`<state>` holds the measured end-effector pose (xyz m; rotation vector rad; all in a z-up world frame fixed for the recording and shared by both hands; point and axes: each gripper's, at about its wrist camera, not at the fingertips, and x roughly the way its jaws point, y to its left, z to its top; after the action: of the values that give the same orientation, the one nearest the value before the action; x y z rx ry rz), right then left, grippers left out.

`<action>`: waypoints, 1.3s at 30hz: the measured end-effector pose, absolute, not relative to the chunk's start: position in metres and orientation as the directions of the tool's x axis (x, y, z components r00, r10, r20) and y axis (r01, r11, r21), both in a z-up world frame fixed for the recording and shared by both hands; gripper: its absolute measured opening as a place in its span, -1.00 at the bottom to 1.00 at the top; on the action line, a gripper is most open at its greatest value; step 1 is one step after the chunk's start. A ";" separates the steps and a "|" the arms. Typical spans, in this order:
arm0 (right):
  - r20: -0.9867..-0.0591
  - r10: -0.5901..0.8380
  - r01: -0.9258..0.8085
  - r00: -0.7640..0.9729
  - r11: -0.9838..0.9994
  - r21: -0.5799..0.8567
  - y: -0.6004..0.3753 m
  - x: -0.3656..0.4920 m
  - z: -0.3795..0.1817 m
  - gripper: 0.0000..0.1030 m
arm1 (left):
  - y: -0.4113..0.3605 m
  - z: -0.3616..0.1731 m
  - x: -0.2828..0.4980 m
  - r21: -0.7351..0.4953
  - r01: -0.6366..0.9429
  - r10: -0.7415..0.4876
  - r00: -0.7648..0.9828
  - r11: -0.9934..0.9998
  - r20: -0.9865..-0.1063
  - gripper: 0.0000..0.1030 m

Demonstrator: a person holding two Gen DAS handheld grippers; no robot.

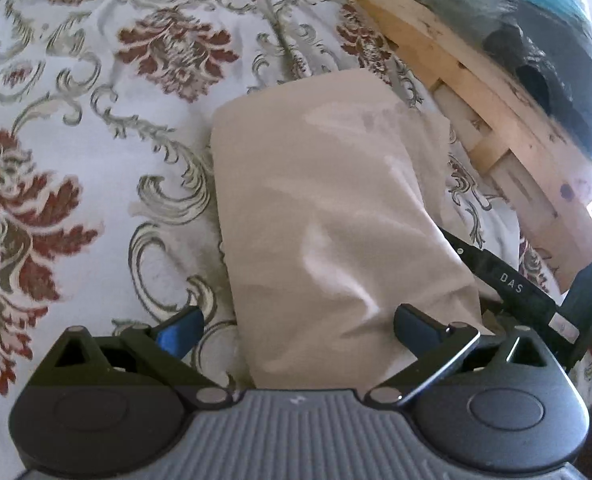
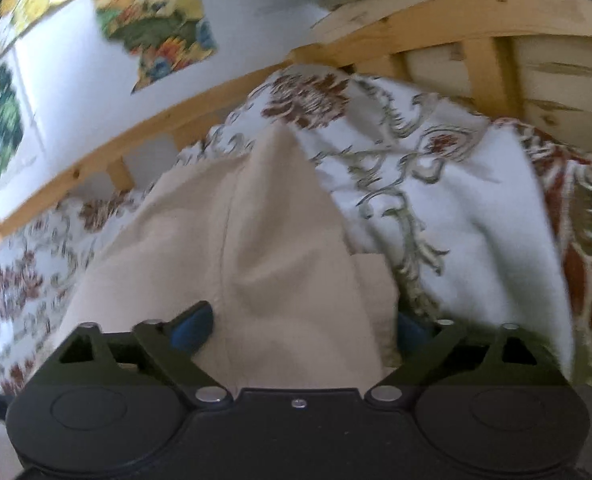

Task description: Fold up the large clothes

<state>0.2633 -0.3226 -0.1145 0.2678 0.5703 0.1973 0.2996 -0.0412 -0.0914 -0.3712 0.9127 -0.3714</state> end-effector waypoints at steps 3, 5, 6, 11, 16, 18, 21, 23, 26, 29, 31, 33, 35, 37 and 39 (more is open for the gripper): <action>-0.501 0.259 -0.108 0.826 0.944 0.310 -0.323 0.263 -0.116 0.89 | -0.042 -0.091 0.299 -0.453 0.160 -0.459 0.559 0.877 -0.690 1.00; -0.500 0.256 -0.106 0.827 0.945 0.309 -0.322 0.262 -0.116 0.89 | -0.041 -0.091 0.299 -0.466 0.154 -0.466 0.554 0.871 -0.690 1.00; -0.500 0.256 -0.106 0.827 0.945 0.308 -0.323 0.263 -0.116 0.89 | -0.040 -0.092 0.300 -0.473 0.151 -0.471 0.550 0.868 -0.689 1.00; -0.502 0.254 -0.103 0.827 0.946 0.309 -0.323 0.263 -0.116 0.89 | -0.037 -0.098 0.303 -0.506 0.134 -0.494 0.530 0.852 -0.690 1.00; -0.509 0.260 -0.111 0.821 0.946 0.305 -0.324 0.261 -0.116 0.83 | -0.030 -0.108 0.313 -0.568 0.104 -0.541 0.482 0.816 -0.689 1.00; -0.524 0.235 -0.096 0.819 0.956 0.279 -0.322 0.260 -0.115 0.71 | -0.031 -0.108 0.317 -0.564 0.108 -0.544 0.462 0.819 -0.701 1.00; -0.548 0.192 -0.072 0.814 0.970 0.232 -0.317 0.258 -0.114 0.40 | -0.036 -0.102 0.321 -0.540 0.114 -0.530 0.438 0.834 -0.726 0.96; -0.561 0.175 -0.055 0.809 0.973 0.224 -0.320 0.257 -0.114 0.05 | -0.038 -0.097 0.319 -0.540 0.150 -0.544 0.446 0.829 -0.711 0.61; -0.563 0.174 -0.044 0.808 0.971 0.237 -0.325 0.256 -0.112 -0.38 | -0.043 -0.088 0.314 -0.529 0.169 -0.541 0.467 0.831 -0.700 0.46; -0.556 0.187 -0.058 0.810 0.969 0.241 -0.323 0.253 -0.109 -0.55 | -0.045 -0.086 0.312 -0.523 0.171 -0.536 0.471 0.835 -0.701 0.42; -0.554 0.171 -0.060 0.815 0.975 0.213 -0.320 0.252 -0.106 -0.55 | -0.043 -0.088 0.313 -0.533 0.168 -0.543 0.469 0.829 -0.696 0.48; -0.553 0.143 -0.045 0.821 0.981 0.188 -0.318 0.252 -0.106 -0.32 | -0.041 -0.092 0.315 -0.528 0.158 -0.533 0.473 0.835 -0.702 0.82; -0.556 0.131 -0.033 0.821 0.983 0.183 -0.320 0.257 -0.107 -0.05 | -0.037 -0.098 0.315 -0.523 0.132 -0.517 0.476 0.842 -0.712 1.00; -0.553 0.169 -0.049 0.816 0.973 0.225 -0.324 0.262 -0.109 0.20 | -0.030 -0.106 0.317 -0.568 0.123 -0.553 0.467 0.814 -0.690 1.00; -0.558 0.191 -0.072 0.808 0.971 0.227 -0.323 0.267 -0.113 0.40 | -0.027 -0.111 0.320 -0.590 0.129 -0.575 0.464 0.797 -0.674 1.00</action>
<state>0.2665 -0.3230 -0.1125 0.1996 0.6156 0.1418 0.3205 -0.0270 -0.1110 -0.5027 1.0035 -0.4551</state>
